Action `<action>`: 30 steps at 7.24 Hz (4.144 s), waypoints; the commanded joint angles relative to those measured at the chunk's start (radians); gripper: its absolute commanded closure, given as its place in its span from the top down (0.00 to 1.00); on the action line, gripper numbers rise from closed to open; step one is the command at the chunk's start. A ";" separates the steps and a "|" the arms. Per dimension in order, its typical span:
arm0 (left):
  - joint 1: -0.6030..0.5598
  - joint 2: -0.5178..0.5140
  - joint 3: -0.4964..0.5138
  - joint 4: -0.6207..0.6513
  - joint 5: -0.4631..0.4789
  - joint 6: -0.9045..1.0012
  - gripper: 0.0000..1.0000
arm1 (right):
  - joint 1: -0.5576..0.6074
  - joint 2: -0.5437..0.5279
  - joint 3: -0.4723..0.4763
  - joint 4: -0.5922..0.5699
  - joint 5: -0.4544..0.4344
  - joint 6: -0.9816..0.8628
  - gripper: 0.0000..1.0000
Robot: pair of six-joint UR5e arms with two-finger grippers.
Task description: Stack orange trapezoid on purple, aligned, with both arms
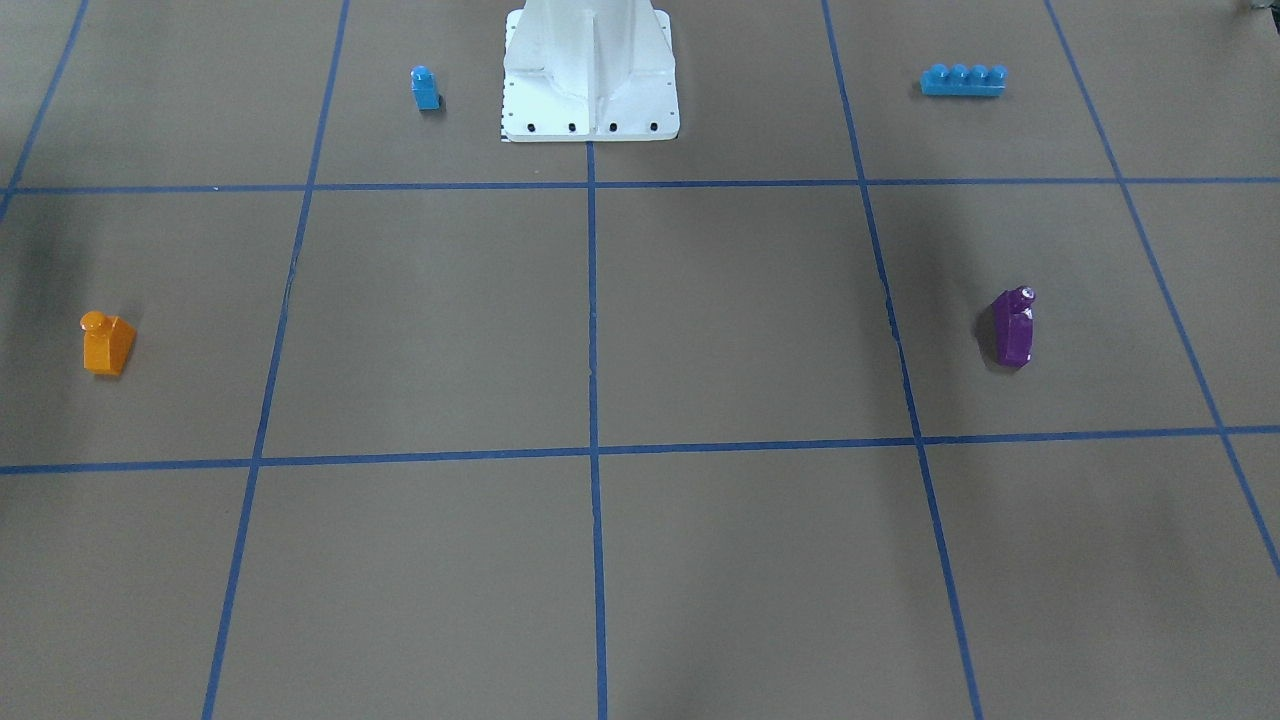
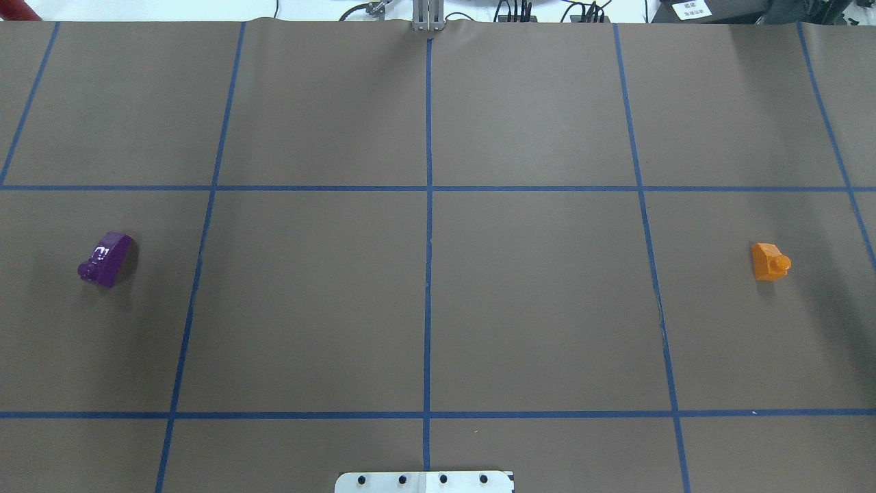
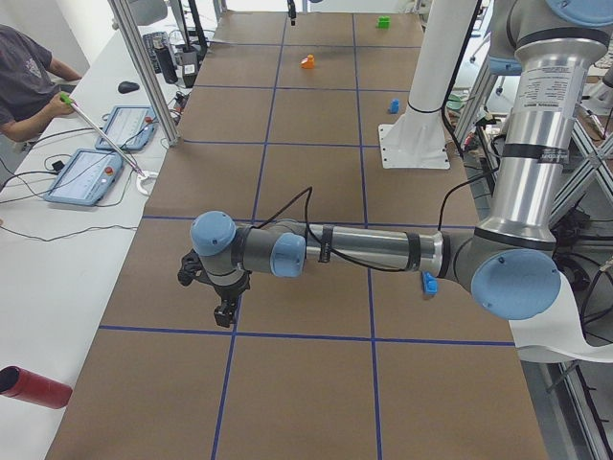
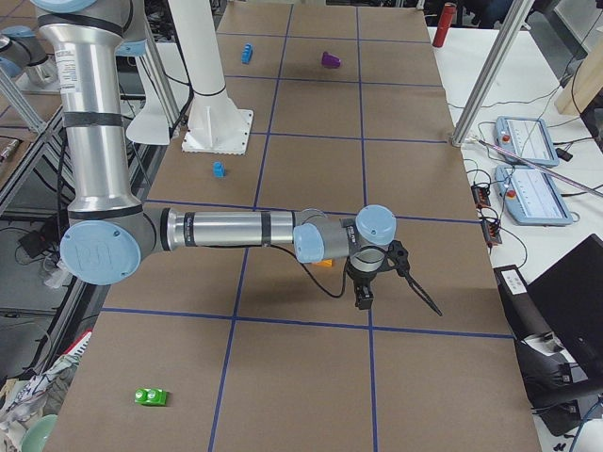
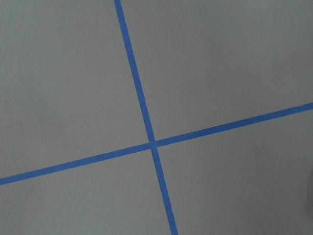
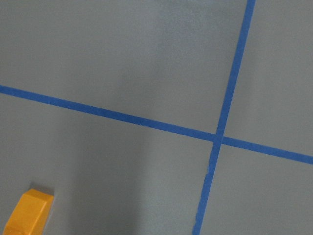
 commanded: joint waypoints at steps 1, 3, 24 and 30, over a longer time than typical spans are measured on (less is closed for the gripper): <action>0.000 -0.001 -0.002 0.003 -0.002 -0.003 1.00 | 0.000 -0.001 -0.002 -0.002 0.000 0.002 1.00; 0.000 -0.001 -0.009 -0.001 -0.002 -0.001 1.00 | 0.000 -0.003 -0.003 -0.002 -0.001 0.003 1.00; 0.045 0.023 -0.078 -0.001 -0.011 -0.036 1.00 | -0.035 0.000 0.021 -0.002 0.009 0.008 1.00; 0.048 0.022 -0.078 -0.003 -0.011 -0.087 1.00 | -0.041 0.000 0.021 -0.002 0.011 0.006 1.00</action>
